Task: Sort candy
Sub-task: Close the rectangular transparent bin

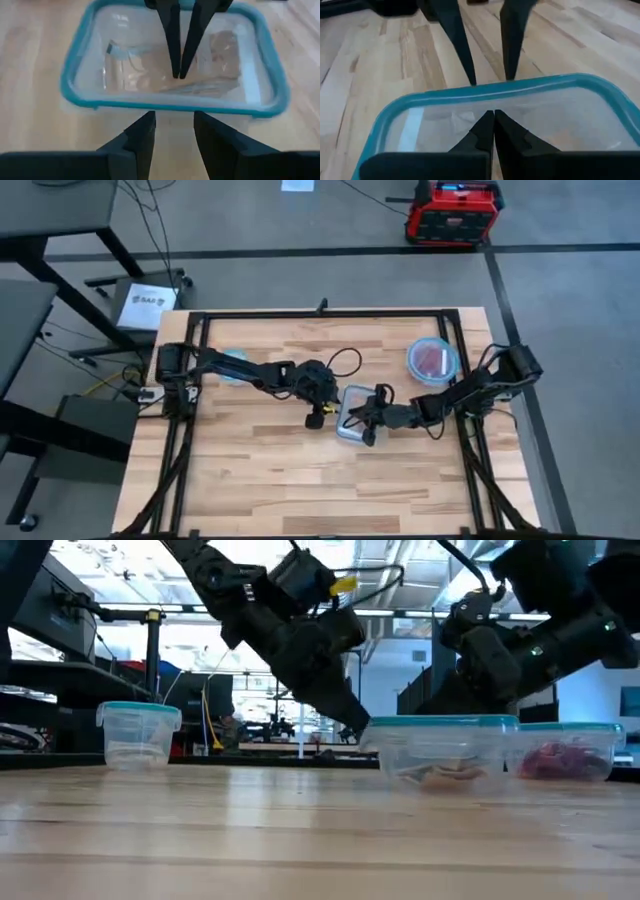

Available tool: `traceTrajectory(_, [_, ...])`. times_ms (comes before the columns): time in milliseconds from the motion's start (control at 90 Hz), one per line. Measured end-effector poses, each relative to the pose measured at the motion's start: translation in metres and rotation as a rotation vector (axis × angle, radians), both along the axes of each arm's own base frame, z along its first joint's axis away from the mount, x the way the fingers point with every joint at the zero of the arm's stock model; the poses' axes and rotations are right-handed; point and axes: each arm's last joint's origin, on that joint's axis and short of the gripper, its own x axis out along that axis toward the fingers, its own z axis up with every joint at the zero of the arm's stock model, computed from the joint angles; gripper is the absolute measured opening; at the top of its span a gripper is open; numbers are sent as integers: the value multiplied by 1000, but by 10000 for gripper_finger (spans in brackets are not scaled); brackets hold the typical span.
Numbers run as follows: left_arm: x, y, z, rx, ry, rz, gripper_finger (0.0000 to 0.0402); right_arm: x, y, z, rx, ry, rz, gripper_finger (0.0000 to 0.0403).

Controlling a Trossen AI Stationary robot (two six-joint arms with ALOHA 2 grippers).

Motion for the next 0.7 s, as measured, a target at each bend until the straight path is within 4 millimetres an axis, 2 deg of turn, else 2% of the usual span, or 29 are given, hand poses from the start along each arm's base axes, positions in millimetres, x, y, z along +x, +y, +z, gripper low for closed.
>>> traceTrajectory(122, [-2,0,-10,3,57,-10,123,5,-2,0,1,10,5,0])
traceTrajectory(367, [-5,2,-14,25,114,-22,123,4,-5,-1,14,30,1,0])
traceTrajectory(567, [-17,2,-11,36,192,-4,123,4,-5,-1,16,36,0,0])
traceTrajectory(700, [-15,2,-2,47,155,-11,123,4,-5,-2,15,37,-1,0])
